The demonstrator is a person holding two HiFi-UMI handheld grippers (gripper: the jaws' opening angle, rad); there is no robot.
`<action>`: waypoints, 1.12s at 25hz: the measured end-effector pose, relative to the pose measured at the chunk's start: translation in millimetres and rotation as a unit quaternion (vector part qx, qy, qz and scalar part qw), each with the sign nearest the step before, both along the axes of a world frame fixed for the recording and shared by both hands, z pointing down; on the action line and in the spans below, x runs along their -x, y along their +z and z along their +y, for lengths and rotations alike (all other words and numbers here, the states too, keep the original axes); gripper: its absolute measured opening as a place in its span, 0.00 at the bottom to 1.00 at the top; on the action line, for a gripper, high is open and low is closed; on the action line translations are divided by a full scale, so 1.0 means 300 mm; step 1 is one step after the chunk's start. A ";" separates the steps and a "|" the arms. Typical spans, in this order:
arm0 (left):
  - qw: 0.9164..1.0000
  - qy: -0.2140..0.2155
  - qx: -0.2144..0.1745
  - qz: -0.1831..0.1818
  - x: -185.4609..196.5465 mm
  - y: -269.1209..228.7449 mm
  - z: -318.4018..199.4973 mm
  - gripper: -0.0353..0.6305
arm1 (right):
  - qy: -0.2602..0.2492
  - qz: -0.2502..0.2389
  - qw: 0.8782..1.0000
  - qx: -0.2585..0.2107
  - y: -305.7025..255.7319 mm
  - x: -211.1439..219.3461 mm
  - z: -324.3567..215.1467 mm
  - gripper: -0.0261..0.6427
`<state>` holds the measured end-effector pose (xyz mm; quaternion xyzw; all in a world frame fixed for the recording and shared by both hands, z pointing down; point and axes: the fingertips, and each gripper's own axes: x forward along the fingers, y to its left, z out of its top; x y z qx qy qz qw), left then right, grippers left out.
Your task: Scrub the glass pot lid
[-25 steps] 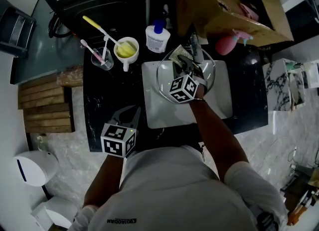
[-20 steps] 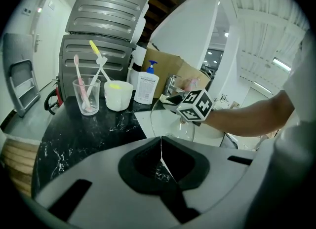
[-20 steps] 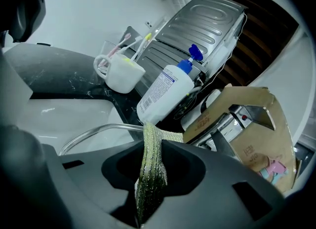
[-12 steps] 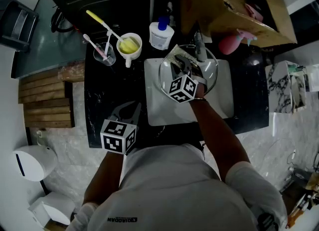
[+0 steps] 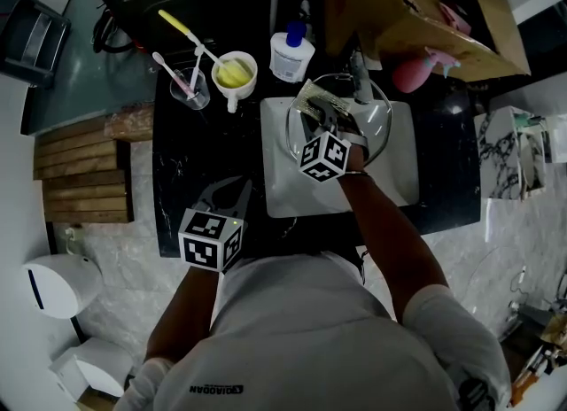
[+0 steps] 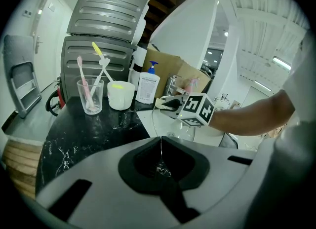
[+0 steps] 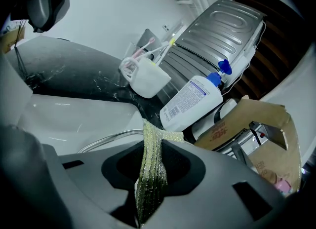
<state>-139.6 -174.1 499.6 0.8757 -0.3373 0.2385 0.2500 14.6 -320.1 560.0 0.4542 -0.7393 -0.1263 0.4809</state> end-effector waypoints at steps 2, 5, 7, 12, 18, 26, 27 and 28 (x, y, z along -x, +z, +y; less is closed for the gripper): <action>1.000 0.001 -0.002 -0.003 0.006 0.003 0.003 0.08 | -0.007 0.004 1.000 0.001 0.007 0.013 0.005 0.20; 1.000 -0.009 -0.003 -0.003 0.014 -0.001 0.005 0.08 | -0.019 0.006 1.000 0.008 0.019 0.035 0.019 0.20; 1.000 -0.017 -0.004 -0.002 0.010 -0.006 0.005 0.08 | -0.029 0.006 0.999 0.014 0.027 0.051 0.031 0.20; 1.000 -0.024 -0.008 0.001 -0.034 -0.015 0.022 0.08 | -0.071 0.017 0.997 0.029 0.058 0.097 0.078 0.20; 0.999 -0.044 -0.005 0.004 -0.042 -0.013 0.047 0.08 | -0.107 0.032 0.993 0.036 0.089 0.127 0.114 0.20; 0.998 -0.062 -0.005 0.003 -0.041 -0.016 0.073 0.08 | -0.135 0.039 0.989 0.048 0.114 0.150 0.157 0.20; 0.998 -0.063 -0.005 0.002 -0.041 -0.016 0.076 0.08 | -0.138 0.040 0.988 0.049 0.118 0.152 0.163 0.20; 0.998 -0.064 -0.005 0.001 -0.041 -0.016 0.078 0.08 | -0.141 0.040 0.988 0.051 0.123 0.155 0.169 0.20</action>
